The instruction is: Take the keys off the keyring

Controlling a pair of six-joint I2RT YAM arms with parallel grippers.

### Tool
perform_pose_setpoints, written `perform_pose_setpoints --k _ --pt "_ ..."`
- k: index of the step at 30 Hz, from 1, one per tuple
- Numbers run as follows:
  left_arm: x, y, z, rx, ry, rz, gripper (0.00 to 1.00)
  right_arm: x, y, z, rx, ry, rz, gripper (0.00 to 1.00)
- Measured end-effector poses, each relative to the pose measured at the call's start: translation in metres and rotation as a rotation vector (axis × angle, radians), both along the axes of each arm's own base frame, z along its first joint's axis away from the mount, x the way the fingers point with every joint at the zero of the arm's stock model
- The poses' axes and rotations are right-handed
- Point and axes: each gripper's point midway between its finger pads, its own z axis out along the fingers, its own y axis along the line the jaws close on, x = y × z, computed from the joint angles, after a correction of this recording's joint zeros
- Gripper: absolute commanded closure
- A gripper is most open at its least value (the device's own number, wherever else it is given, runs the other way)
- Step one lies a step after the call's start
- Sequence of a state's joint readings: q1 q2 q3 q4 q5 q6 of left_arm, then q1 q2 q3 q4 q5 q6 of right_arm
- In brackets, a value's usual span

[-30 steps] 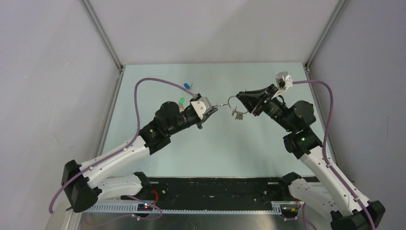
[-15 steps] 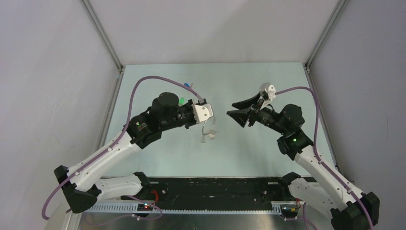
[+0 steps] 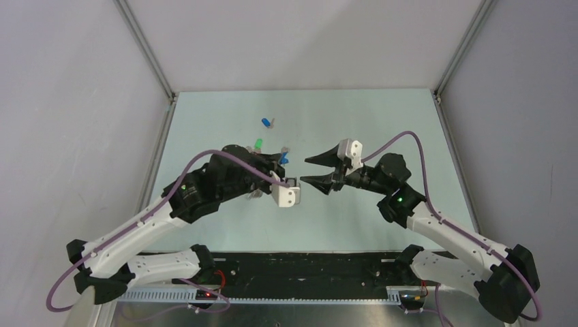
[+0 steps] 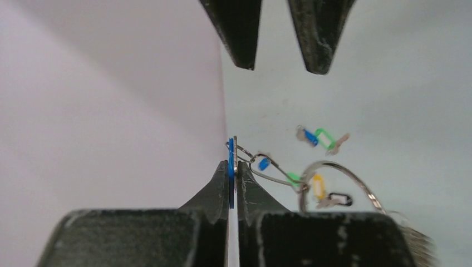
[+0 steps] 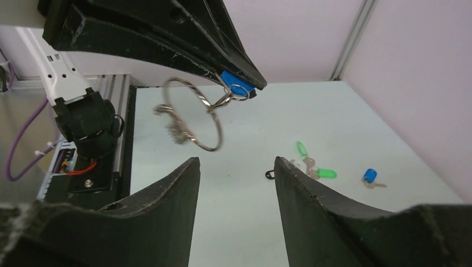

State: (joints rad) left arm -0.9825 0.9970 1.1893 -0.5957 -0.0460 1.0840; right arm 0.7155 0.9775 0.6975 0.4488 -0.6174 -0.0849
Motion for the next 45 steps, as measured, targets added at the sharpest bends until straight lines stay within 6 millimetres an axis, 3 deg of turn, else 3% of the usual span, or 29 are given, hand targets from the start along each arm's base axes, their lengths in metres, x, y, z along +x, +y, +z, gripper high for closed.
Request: perform_pose_setpoints --k 12,21,29,39,42,45 --pt "0.002 0.007 0.006 0.168 -0.201 -0.079 1.0 0.002 0.014 0.002 0.019 -0.076 0.034 0.42" --pt "-0.002 0.001 0.008 0.175 -0.224 -0.131 1.0 0.009 0.028 -0.011 -0.003 -0.053 0.041 0.4" --pt "-0.012 -0.002 0.019 0.136 -0.238 -0.181 1.0 0.003 0.038 -0.003 0.021 -0.076 0.066 0.37" --pt "-0.016 -0.007 0.037 0.096 -0.255 -0.21 1.0 -0.001 0.045 0.007 0.039 -0.1 0.099 0.48" --pt "-0.015 -0.01 0.036 0.099 -0.252 -0.219 1.0 -0.002 0.046 0.01 0.046 -0.108 0.105 0.49" --pt "-0.015 -0.012 0.035 0.104 -0.251 -0.228 1.0 -0.003 0.046 0.01 0.048 -0.108 0.109 0.57"
